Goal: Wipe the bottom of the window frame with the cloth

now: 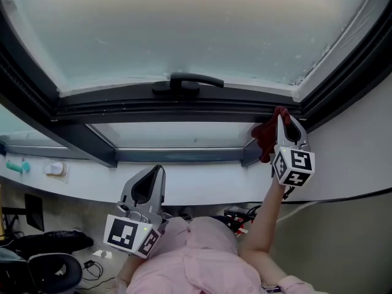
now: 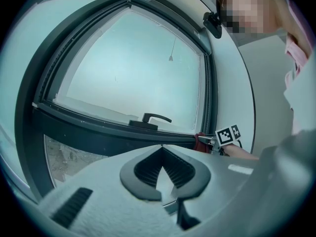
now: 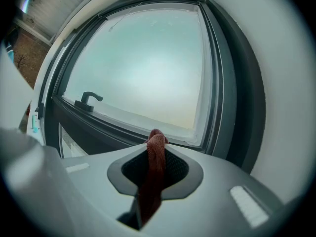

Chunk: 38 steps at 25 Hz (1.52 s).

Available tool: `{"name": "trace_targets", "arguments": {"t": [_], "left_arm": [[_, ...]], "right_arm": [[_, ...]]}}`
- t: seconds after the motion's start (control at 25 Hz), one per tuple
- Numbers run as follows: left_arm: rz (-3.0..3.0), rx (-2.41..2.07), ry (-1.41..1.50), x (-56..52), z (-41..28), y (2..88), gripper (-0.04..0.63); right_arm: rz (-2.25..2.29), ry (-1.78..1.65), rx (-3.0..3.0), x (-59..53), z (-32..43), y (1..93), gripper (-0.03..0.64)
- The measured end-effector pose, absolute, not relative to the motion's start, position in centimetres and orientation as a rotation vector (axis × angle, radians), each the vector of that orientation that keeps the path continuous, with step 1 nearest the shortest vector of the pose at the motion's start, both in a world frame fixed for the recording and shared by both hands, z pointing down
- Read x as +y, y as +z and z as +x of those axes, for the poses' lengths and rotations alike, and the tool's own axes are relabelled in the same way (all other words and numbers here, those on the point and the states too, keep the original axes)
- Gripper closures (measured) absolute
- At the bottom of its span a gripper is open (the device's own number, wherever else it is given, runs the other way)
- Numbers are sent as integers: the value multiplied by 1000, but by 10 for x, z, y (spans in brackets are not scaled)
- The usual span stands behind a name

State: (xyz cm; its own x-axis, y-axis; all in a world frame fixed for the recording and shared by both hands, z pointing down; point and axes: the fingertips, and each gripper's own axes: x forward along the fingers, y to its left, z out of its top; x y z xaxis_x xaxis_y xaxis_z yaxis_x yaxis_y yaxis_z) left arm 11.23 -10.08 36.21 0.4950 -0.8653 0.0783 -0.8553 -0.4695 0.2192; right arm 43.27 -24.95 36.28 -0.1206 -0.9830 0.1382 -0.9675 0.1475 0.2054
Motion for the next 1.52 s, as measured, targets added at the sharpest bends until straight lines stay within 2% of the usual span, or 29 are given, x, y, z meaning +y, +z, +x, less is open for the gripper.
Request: {"name": "trace_targets", "arguments": {"t": [1.52], "left_arm": [[2510,-1493,-95,-90,99,355,597]], "right_arm": [[2095,-30,-1945,-252,508,366,576]]}}
